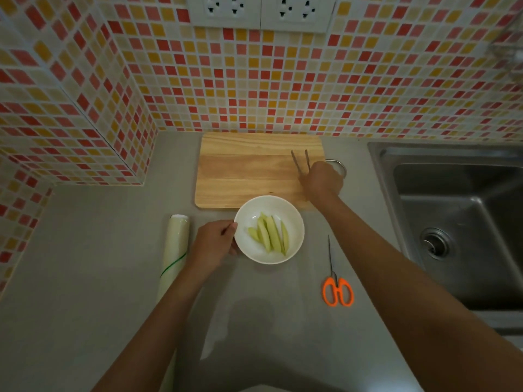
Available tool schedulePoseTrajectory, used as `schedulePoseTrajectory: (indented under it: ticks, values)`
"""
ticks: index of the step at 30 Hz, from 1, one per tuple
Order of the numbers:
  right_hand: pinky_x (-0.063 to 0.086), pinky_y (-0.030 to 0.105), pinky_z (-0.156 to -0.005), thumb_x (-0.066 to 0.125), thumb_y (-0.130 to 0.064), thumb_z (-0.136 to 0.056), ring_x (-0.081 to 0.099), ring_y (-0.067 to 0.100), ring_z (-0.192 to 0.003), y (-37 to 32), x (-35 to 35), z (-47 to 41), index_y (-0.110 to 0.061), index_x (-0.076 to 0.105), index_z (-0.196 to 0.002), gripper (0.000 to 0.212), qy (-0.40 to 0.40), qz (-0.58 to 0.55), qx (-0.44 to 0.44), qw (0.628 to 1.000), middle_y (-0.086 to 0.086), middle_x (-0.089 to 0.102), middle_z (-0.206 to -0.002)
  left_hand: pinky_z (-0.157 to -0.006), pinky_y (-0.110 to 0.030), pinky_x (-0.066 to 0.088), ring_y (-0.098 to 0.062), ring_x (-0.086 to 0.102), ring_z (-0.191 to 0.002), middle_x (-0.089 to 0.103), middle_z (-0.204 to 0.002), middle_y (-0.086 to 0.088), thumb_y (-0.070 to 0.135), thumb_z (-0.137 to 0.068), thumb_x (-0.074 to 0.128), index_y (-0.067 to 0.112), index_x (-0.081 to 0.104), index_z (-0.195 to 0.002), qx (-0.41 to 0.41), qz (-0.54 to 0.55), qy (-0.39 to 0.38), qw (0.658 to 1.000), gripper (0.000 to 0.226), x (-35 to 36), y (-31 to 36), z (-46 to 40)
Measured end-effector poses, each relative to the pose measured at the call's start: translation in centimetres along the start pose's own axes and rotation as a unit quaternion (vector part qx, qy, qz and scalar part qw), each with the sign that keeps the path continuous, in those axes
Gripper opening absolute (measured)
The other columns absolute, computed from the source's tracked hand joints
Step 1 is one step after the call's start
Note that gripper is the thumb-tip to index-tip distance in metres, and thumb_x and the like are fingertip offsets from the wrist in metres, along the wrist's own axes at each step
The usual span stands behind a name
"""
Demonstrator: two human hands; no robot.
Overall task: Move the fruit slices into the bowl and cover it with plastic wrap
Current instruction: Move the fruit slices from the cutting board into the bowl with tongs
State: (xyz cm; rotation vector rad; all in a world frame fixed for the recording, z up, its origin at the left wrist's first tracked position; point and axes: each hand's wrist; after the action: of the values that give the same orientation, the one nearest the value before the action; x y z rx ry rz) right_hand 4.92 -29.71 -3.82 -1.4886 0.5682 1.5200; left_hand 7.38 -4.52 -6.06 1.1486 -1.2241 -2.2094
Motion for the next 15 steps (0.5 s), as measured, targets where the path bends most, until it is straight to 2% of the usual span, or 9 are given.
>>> schedulePoseTrajectory:
  ticks: [3, 5, 10, 13, 15]
  values:
    - [0.042, 0.029, -0.067, 0.052, -0.021, -0.092, 0.067, 0.029, -0.097, -0.2, 1.1, -1.1, -0.008, 0.067, -0.103, 0.022, 0.006, 0.026, 0.001, 1.000, 0.011, 0.070, -0.105, -0.075, -0.047, 0.057, -0.025, 0.070, -0.060, 0.071, -0.066, -0.010, 0.020, -0.097, 0.046, 0.008, 0.070, -0.077, -0.001, -0.004, 0.002, 1.000, 0.033, 0.0, -0.2, -0.1]
    - [0.044, 0.029, -0.068, 0.051, -0.020, -0.092, 0.067, 0.029, -0.097, -0.3, 1.4, -1.5, -0.008, 0.067, -0.103, 0.023, 0.011, 0.035, -0.002, 0.999, 0.012, 0.070, -0.105, -0.074, -0.045, 0.057, -0.023, 0.069, -0.059, 0.071, -0.064, -0.008, 0.021, -0.097, 0.046, 0.009, 0.070, -0.076, 0.001, -0.011, 0.003, 1.000, 0.034, 0.0, -0.2, -0.1]
    - [0.050, 0.033, -0.072, 0.053, -0.019, -0.090, 0.068, 0.029, -0.096, -0.2, 1.7, -1.9, -0.007, 0.067, -0.101, 0.022, 0.019, 0.036, -0.012, 0.999, 0.012, 0.071, -0.103, -0.072, -0.039, 0.056, -0.019, 0.068, -0.056, 0.068, -0.059, 0.000, 0.021, -0.097, 0.047, 0.023, 0.064, -0.065, 0.002, -0.015, 0.002, 1.000, 0.036, 0.1, -0.2, -0.1]
    - [0.050, 0.032, -0.071, 0.060, -0.028, -0.087, 0.068, 0.029, -0.095, 0.0, 1.7, -1.9, -0.008, 0.068, -0.101, 0.026, 0.014, 0.029, -0.020, 0.999, 0.012, 0.071, -0.103, -0.072, -0.040, 0.056, -0.019, 0.068, -0.055, 0.068, -0.059, 0.001, 0.021, -0.097, 0.047, 0.023, 0.064, -0.066, 0.001, -0.017, 0.001, 1.000, 0.035, 0.1, -0.3, -0.2]
    - [0.051, 0.033, -0.073, 0.065, -0.040, -0.084, 0.068, 0.029, -0.095, 0.0, 1.3, -1.7, -0.008, 0.068, -0.103, 0.038, 0.005, 0.025, -0.021, 0.999, 0.011, 0.070, -0.103, -0.072, -0.041, 0.057, -0.020, 0.069, -0.056, 0.069, -0.060, -0.002, 0.022, -0.097, 0.047, 0.021, 0.066, -0.068, -0.001, -0.015, -0.001, 1.000, 0.034, 0.1, -0.3, -0.3]
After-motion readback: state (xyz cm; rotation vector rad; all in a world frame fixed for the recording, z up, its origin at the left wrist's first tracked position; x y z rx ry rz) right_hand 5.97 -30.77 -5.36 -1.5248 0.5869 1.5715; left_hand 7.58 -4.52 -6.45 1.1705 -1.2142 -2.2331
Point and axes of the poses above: each hand's wrist, its own z-axis away from the middle knuckle, its own x-axis out of the palm, y = z × x
